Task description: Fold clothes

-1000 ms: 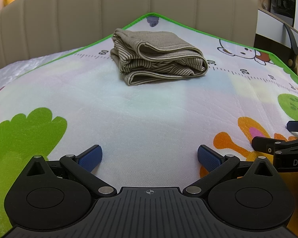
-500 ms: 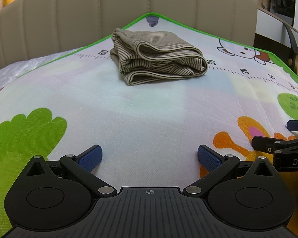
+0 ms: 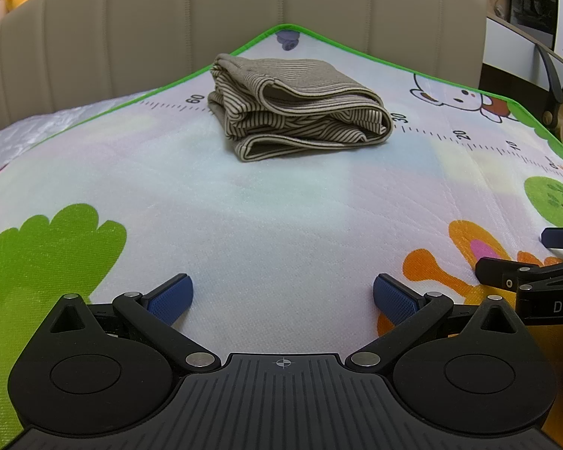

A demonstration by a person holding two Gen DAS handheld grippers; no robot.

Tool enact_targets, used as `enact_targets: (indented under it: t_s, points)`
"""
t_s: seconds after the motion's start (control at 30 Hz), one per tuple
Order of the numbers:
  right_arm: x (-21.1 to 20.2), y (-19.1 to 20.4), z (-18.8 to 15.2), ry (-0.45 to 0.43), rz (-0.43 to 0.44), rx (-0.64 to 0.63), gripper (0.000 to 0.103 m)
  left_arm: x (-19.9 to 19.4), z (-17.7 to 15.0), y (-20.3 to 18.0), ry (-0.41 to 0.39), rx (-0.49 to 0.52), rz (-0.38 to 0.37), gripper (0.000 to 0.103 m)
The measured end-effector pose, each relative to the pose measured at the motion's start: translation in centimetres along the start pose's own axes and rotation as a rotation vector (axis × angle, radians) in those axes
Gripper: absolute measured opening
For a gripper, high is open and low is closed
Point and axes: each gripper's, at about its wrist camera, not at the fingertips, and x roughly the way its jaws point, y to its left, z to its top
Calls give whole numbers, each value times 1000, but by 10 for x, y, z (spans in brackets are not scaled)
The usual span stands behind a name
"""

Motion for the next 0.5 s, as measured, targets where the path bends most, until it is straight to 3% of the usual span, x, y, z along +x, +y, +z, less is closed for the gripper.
enact_targets:
  t_s: [0.3, 0.5]
  points:
    - [-4, -3, -1, -7, 12, 19, 103, 1, 3, 3, 22, -1, -17, 103]
    - [-15, -8, -6, -7, 125, 9, 103, 0, 7, 6, 41, -9, -39, 103]
